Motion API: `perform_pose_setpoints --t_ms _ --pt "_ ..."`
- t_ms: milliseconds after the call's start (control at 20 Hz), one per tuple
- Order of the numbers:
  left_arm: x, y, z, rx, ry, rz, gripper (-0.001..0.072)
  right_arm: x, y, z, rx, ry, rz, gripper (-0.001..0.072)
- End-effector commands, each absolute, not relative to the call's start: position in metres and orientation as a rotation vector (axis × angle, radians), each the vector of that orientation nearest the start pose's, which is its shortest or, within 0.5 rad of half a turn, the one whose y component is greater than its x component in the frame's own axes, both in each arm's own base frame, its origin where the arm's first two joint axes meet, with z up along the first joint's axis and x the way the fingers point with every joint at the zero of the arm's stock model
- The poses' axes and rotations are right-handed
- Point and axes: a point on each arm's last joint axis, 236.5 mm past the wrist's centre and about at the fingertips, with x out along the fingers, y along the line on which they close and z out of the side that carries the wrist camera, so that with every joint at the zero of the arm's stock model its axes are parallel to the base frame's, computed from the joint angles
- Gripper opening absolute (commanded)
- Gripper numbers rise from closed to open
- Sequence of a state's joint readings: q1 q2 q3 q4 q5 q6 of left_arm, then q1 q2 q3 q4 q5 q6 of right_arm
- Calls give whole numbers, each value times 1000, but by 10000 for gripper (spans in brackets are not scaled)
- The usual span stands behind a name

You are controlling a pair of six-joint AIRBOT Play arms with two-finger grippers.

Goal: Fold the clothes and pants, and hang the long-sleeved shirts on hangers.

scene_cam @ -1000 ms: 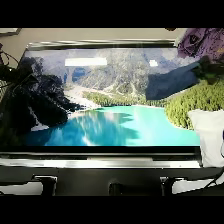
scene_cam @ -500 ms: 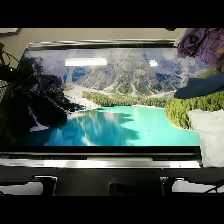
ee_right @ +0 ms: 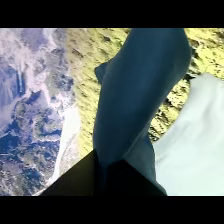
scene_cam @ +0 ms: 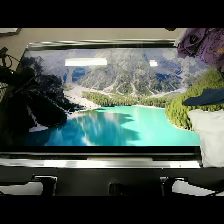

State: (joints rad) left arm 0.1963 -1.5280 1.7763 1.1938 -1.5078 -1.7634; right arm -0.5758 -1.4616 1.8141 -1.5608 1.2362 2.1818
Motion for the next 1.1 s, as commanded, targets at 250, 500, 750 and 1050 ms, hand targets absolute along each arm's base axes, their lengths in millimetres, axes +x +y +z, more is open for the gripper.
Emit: perform_pose_setpoints --t_ms 250,500,750,1050 --pt "446 0 115 -544 1240 -25 17 335 -278 150 775 915 -1078 24" --pt "446 0 116 -544 1240 -25 17 295 -285 142 718 1016 -1226 25" --pt "445 -1 116 -544 1244 -26 16 257 -284 123 655 1130 -1333 25" --pt "444 -1 116 -543 1247 -26 17 224 -279 98 575 1208 -1378 25"
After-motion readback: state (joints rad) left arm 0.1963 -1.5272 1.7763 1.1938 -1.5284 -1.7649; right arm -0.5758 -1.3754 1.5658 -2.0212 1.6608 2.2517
